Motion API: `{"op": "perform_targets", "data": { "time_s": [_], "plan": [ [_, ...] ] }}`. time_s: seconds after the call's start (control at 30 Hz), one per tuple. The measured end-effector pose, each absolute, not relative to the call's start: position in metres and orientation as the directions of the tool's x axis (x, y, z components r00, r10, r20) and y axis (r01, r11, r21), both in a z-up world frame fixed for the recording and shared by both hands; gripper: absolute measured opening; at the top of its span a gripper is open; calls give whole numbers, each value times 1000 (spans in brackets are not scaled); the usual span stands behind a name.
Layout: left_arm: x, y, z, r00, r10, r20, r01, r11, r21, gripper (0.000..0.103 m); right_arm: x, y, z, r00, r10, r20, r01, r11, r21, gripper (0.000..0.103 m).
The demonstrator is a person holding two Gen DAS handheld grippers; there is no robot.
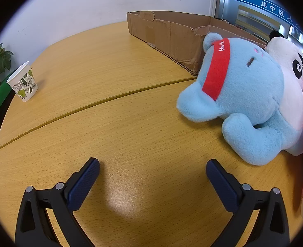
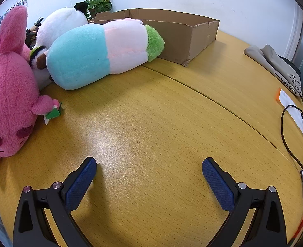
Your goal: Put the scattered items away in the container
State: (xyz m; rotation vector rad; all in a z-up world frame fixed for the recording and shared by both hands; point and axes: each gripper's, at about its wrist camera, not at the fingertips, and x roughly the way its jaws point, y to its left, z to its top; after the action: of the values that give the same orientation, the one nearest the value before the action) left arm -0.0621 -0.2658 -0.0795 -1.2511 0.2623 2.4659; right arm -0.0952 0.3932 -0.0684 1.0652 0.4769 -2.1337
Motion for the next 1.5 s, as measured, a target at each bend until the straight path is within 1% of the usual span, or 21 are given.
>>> {"op": "perform_targets", "data": {
  "time_s": [0.17,0.3,0.4,0.47,0.57,0.7,0.8,0.83,0.93,1.0,1.13,1.23,1.33,1.5],
  "plan": [
    [-63,-267,-80,-544,230,-807,-392,-920,2,103,-99,386,-68,-430,-412,-803,710,-704,-19,103],
    [-57,-264,-83,-547,224,-807,-379,-925,0,103,-95,378,-69,-463,-375,-803,650,-760,-20,103],
    [-53,-261,-85,-564,178,-806,-302,-953,1,103,-85,373,-69,-479,-355,-803,612,-791,-15,103],
    [-40,-261,-82,-577,135,-806,-227,-974,-1,103,-74,372,-69,-503,-319,-803,546,-838,-9,103],
    [-25,-252,-80,-572,135,-809,-222,-975,-5,103,-59,371,-69,-530,-275,-802,468,-884,-6,103],
    [2,-241,-64,-649,90,-756,-78,-996,-52,103,-48,369,-68,-549,-237,-802,410,-912,-11,103],
    [34,-222,-29,-750,-5,-662,50,-998,-50,102,-41,369,-65,-574,-200,-794,320,-947,8,103],
    [45,-214,-17,-772,-24,-635,72,-996,-49,102,-37,368,-60,-591,-199,-782,295,-955,20,103],
    [73,-188,13,-811,-27,-585,48,-999,-19,103,-14,362,-30,-667,-252,-701,300,-952,58,103],
    [91,-167,27,-833,-4,-553,27,-999,-34,102,4,357,-9,-712,-270,-648,291,-954,78,103],
    [94,-149,41,-824,164,-543,-48,-974,-220,102,41,344,37,-763,-366,-533,336,-929,156,103],
    [92,-131,41,-799,260,-542,-94,-945,-315,102,61,326,65,-797,-399,-453,364,-916,167,103],
    [92,-107,38,-785,308,-538,-149,-936,-319,102,73,307,74,-806,-401,-435,360,-916,177,103],
    [97,-75,31,-762,319,-564,-188,-942,-278,102,74,276,62,-801,-357,-480,325,-933,153,103]
  ]
}}
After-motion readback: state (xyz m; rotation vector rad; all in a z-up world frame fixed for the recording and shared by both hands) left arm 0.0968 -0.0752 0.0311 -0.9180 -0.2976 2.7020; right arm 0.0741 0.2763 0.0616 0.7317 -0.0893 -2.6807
